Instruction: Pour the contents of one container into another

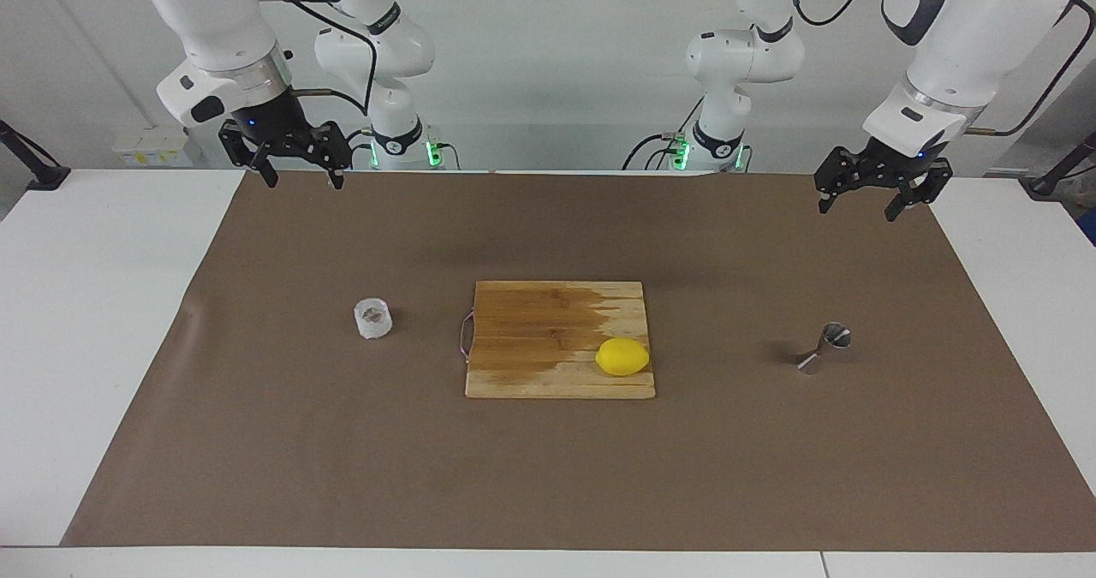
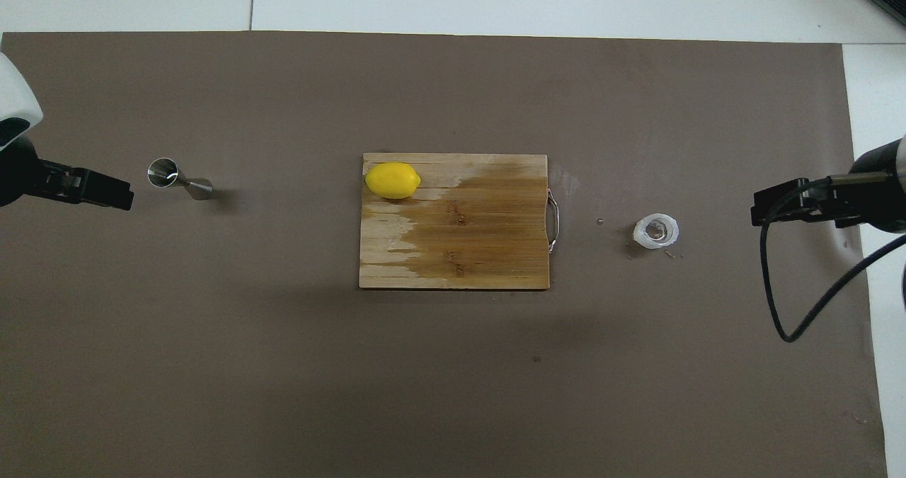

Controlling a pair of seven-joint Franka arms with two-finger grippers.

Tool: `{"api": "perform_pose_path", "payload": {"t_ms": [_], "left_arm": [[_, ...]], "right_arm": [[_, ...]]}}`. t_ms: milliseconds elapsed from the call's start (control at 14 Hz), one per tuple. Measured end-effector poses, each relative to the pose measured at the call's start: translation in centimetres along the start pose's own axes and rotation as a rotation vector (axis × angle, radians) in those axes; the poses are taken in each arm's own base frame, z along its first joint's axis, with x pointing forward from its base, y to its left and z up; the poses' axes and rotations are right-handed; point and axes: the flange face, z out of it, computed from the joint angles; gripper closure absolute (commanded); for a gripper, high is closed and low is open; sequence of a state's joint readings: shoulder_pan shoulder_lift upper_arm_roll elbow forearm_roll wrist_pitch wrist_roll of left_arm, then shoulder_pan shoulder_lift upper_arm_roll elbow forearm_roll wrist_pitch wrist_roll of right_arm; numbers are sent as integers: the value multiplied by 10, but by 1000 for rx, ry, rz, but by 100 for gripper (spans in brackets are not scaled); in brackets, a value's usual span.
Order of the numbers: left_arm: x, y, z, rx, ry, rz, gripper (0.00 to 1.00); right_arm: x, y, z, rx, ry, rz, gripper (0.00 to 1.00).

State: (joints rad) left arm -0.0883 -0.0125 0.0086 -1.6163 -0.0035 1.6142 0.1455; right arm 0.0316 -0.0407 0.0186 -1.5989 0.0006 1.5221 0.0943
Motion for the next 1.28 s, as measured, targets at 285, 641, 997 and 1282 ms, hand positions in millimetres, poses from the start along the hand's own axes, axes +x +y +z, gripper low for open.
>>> {"api": "perform_pose_path", "payload": {"t_ms": [285,641,997,1282], "left_arm": [[-1,0,0,0,-2,0,0],[-2,-5,0,-1,-4,-19,0],[1,-41,20,-49,-31,-175,0],[35,-70,58,-142,-69,-452,0]], "right_arm": [[0,0,0,0,0,0,0],[0,0,0,0,0,0,0],[0,0,0,0,0,0,0],[0,0,0,0,0,0,0]]}}
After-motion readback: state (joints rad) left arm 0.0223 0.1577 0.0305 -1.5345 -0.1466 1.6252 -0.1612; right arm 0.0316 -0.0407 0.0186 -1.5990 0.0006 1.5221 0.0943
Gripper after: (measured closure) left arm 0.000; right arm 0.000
